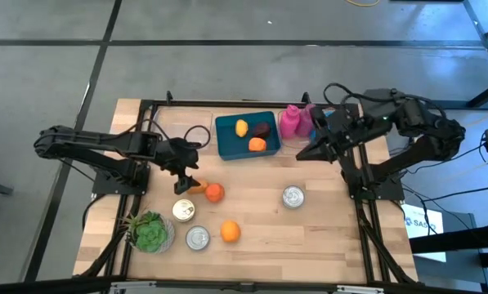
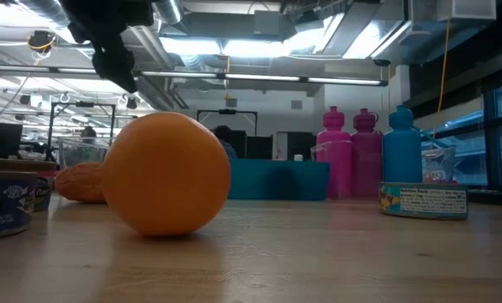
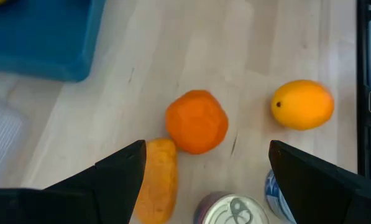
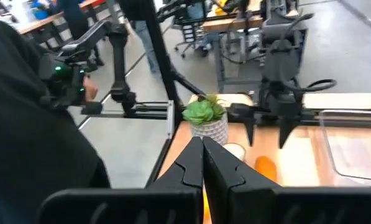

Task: Pick & Place Food Item
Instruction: Put the orange into the blue bin

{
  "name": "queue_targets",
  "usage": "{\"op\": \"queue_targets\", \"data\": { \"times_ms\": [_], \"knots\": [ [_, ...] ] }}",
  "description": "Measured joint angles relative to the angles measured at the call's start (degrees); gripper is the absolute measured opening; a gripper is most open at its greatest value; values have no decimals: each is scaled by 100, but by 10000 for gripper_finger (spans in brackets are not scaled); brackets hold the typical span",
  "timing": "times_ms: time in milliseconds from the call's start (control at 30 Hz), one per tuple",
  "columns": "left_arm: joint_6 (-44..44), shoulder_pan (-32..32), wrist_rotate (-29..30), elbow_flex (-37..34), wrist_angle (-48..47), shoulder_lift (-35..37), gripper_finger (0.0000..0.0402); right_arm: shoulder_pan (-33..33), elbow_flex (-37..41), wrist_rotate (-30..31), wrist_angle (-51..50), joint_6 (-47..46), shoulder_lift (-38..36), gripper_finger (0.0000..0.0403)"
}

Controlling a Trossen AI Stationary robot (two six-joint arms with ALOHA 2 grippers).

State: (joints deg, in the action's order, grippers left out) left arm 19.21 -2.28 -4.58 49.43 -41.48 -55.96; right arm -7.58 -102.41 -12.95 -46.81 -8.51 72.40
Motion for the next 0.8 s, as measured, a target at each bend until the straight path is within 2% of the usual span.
{"op": "queue_targets", "data": {
  "times_ms": [200,467,633,800],
  "knots": [
    [-250,4,9,0,179,-11,331,-140,1106,692,468,-454,-1007,1],
    [-188,4,5,-176,773,-137,331,-268,3509,1096,2465,-1055,-2614,1],
    [-214,4,53,-215,871,-462,331,-266,4407,1401,2978,-1461,-2964,1],
    [-770,113,-34,-216,879,-835,331,-266,4712,1462,3010,-1658,-2956,4]
  ]
}}
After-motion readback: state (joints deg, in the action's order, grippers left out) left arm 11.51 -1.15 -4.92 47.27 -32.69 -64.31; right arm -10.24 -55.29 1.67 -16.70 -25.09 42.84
